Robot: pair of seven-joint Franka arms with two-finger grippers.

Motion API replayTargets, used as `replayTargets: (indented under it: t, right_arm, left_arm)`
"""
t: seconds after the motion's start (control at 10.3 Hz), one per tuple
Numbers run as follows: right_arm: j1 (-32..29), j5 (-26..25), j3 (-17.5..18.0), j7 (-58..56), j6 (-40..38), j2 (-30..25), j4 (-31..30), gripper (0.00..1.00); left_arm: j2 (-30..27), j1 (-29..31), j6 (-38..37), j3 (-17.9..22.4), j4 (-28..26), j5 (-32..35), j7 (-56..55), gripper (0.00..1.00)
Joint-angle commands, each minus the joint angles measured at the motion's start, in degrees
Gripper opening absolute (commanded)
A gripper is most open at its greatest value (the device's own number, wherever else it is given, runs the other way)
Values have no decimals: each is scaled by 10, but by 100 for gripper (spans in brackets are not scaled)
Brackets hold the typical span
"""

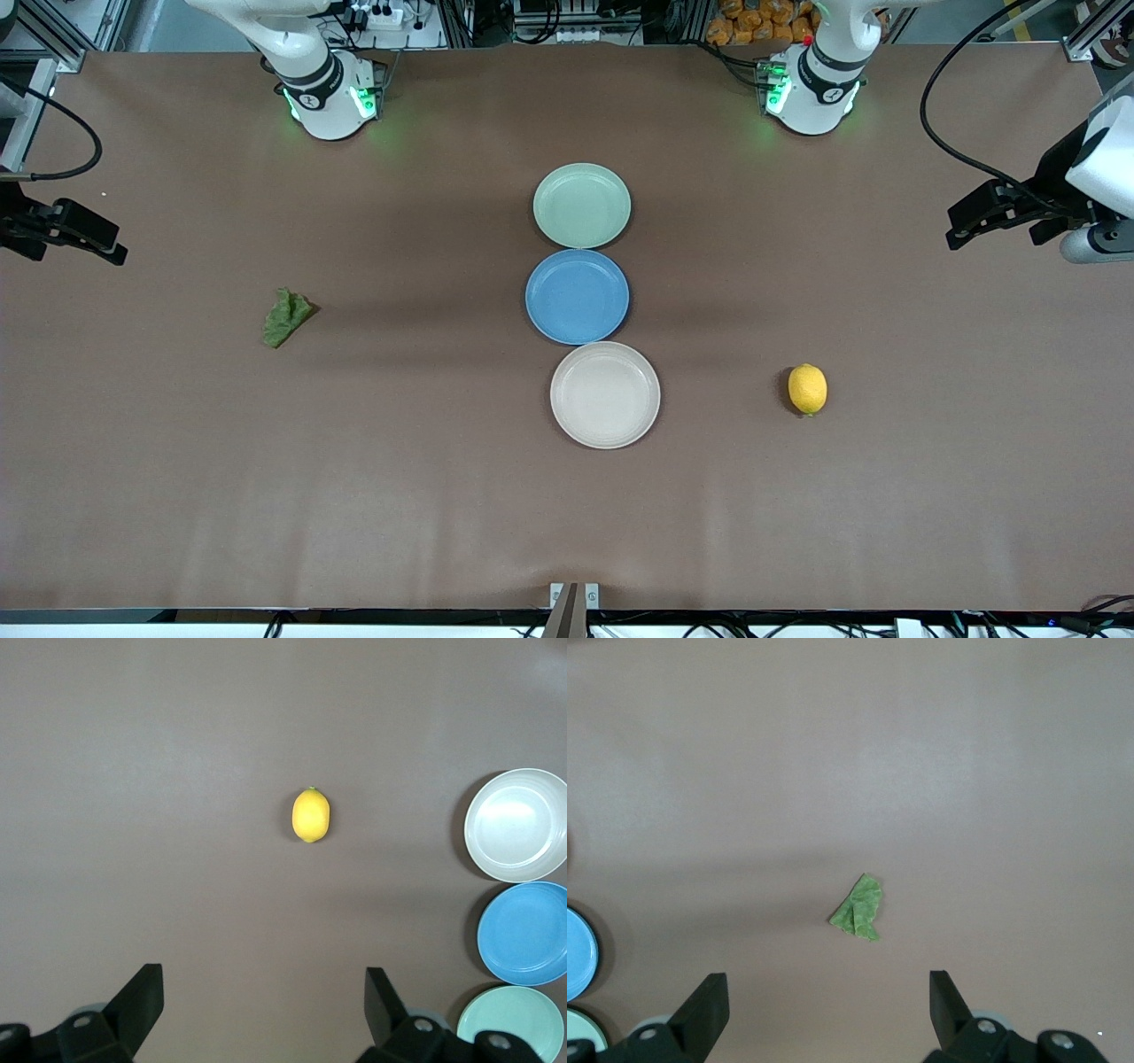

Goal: Place lemon and lettuce in plates
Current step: 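Move the left gripper toward the yellow lemon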

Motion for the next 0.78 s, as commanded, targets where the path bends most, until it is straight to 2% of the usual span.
replayTargets:
  t: [0.0,0.29,0.68]
  right_arm:
    - [-9,10,6,-9,-5,-7,-3,100]
    - [-9,10,6,-8,-5,-7,-3,100]
    - [-9,10,6,-1,-10,-7,-3,100]
  left_arm:
    - [-10,1,-7,-2,-3,13,12,100]
    - [-10,1,-7,-2,-4,13,15,100]
    - [20,0,-6,-3,-12,4,19,100]
